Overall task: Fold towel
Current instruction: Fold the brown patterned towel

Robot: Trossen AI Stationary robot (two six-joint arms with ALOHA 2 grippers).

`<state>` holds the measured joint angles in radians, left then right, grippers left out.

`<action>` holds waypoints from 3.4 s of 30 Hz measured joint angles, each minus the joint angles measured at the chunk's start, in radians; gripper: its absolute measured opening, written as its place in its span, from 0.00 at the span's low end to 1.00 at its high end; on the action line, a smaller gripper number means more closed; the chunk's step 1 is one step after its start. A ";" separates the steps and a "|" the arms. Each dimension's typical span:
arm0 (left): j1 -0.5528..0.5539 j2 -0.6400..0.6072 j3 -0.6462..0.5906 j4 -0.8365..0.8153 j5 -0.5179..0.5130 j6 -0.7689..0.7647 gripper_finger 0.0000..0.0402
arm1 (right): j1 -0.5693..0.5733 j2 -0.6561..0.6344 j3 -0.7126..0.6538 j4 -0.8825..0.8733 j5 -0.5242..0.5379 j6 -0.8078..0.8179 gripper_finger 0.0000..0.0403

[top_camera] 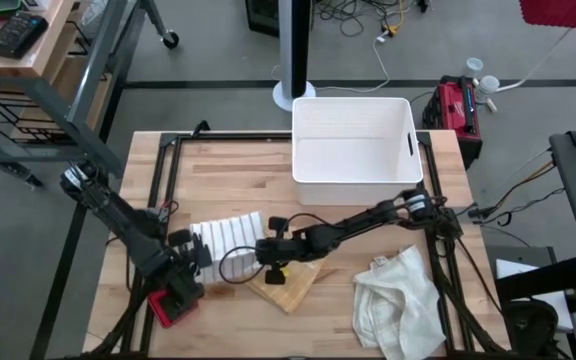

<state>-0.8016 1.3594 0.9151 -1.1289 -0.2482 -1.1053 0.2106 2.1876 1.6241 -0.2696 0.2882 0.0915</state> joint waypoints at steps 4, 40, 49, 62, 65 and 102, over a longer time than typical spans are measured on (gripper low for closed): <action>-0.020 0.002 0.006 -0.004 0.004 -0.059 0.00 | 0.018 -0.003 0.024 -0.024 0.005 -0.024 0.00; -0.130 0.388 0.165 0.530 0.033 -0.008 0.00 | 0.078 0.047 0.121 -0.264 0.178 -0.087 0.27; -0.128 0.388 0.169 0.538 0.022 -0.011 0.02 | 0.081 0.045 0.120 -0.376 0.240 -0.051 0.45; -0.129 0.388 0.169 0.550 0.025 -0.061 0.02 | 0.108 -0.007 0.102 -0.316 -0.048 -0.152 0.42; -0.131 0.388 0.169 0.551 0.021 -0.068 0.02 | 0.113 -0.005 0.080 -0.263 -0.062 -0.141 0.42; -0.164 0.387 0.180 0.518 -0.011 -0.248 0.01 | 0.111 -0.010 0.030 -0.145 -0.038 -0.086 0.01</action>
<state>-0.9653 1.7466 1.0947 -0.6114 -0.2594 -1.3529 0.3216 2.1773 1.6539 -0.4147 0.2501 0.0051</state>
